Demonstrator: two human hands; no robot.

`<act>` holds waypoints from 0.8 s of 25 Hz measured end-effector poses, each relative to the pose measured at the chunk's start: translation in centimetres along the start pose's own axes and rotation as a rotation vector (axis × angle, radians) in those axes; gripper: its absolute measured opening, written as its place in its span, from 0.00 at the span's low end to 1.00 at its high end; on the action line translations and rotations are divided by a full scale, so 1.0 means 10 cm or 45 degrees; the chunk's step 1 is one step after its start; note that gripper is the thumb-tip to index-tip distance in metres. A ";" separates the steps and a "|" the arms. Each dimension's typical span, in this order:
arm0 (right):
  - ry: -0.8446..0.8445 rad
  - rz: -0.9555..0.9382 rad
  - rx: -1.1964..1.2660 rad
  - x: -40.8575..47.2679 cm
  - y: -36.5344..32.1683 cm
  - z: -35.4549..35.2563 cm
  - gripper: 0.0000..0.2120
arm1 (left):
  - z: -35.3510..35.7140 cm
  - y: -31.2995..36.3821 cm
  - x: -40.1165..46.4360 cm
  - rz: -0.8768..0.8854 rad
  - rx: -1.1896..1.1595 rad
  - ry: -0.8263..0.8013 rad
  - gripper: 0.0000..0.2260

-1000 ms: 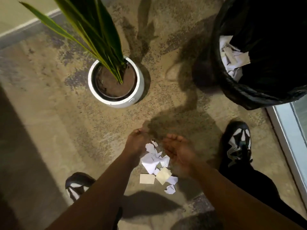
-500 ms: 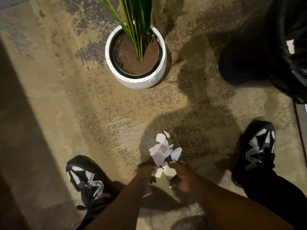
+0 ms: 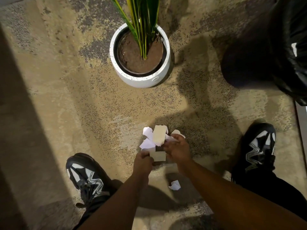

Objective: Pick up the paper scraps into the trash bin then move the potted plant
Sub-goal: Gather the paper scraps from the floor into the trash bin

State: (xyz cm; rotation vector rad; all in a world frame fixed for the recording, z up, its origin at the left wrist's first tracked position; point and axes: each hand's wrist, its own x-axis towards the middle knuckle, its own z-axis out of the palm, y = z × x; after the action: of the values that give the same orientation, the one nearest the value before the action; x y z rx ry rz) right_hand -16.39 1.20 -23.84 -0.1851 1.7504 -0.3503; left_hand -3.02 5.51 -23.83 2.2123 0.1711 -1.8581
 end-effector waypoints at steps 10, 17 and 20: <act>-0.186 0.675 -0.662 -0.08 1.19 -0.59 0.32 | 0.12 0.42 -0.12 0.175 0.298 0.154 0.13; -0.103 0.732 0.238 -0.05 0.99 -0.27 0.11 | 0.05 0.43 -0.12 0.168 0.228 0.147 0.14; -0.097 0.436 0.256 -0.02 0.65 -0.14 0.12 | 0.01 0.46 -0.10 0.190 0.203 0.152 0.15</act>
State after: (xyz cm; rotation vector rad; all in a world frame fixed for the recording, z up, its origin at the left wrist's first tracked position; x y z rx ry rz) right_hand -17.28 7.51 -25.58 0.2417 1.6243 -0.2623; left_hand -2.18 1.07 -22.39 2.3704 -0.1223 -1.7162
